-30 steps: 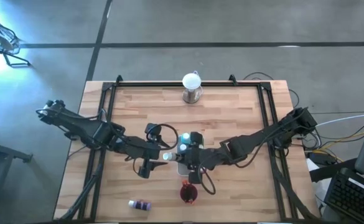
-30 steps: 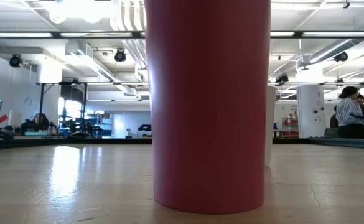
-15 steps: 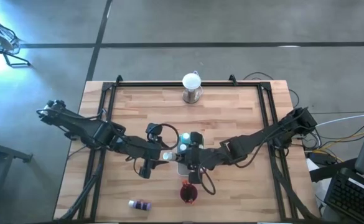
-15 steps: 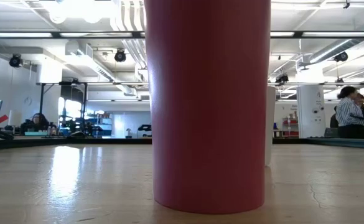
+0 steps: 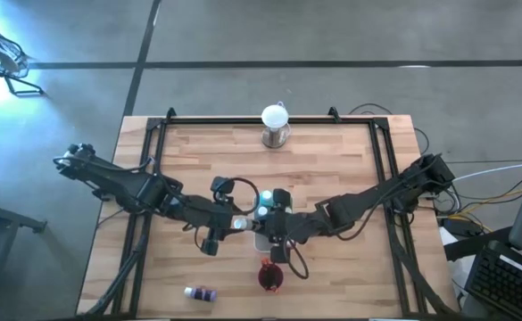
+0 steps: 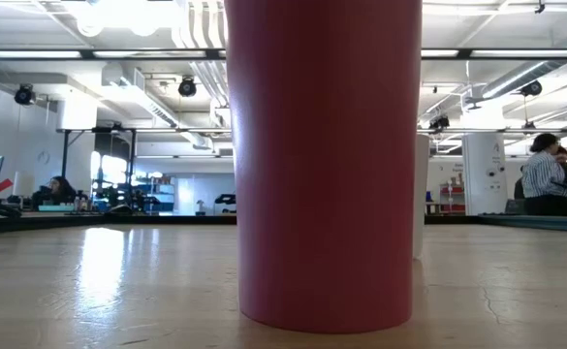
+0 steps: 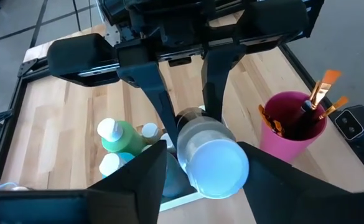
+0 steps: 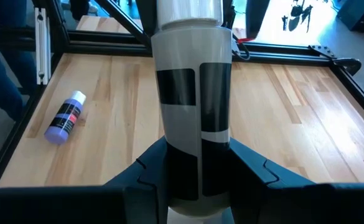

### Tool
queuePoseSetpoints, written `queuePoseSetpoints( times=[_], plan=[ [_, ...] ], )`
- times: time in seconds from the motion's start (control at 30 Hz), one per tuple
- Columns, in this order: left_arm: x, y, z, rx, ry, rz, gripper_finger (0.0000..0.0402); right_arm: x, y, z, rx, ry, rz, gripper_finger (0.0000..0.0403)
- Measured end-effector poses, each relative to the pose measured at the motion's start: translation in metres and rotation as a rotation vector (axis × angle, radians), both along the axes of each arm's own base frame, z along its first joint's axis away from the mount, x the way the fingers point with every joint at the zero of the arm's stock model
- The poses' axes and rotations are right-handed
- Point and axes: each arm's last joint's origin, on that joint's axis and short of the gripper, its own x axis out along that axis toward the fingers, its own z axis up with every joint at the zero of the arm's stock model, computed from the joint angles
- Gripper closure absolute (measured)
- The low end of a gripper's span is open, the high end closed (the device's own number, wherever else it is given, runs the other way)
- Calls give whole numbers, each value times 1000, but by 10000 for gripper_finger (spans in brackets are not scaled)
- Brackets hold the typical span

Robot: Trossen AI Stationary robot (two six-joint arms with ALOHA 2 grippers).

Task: Pick & Place Paint Supplies
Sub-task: Put the gray paint bottle into the white bin

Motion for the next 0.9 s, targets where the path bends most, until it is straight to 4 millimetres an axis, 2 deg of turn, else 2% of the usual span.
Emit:
queuePoseSetpoints(
  times=[0.33, 0.6, 0.9],
  plan=[
    [-1, 1, 1, -5, -1, 10, 278, 0, 0, -1, -2, 4, -7, 296],
    [-1, 1, 1, -9, -2, 12, 281, 0, 0, -1, -3, 9, -5, 290],
    [-1, 1, 1, -15, -4, 7, 277, -1, 0, -1, -7, 11, 6, 220]
  ],
)
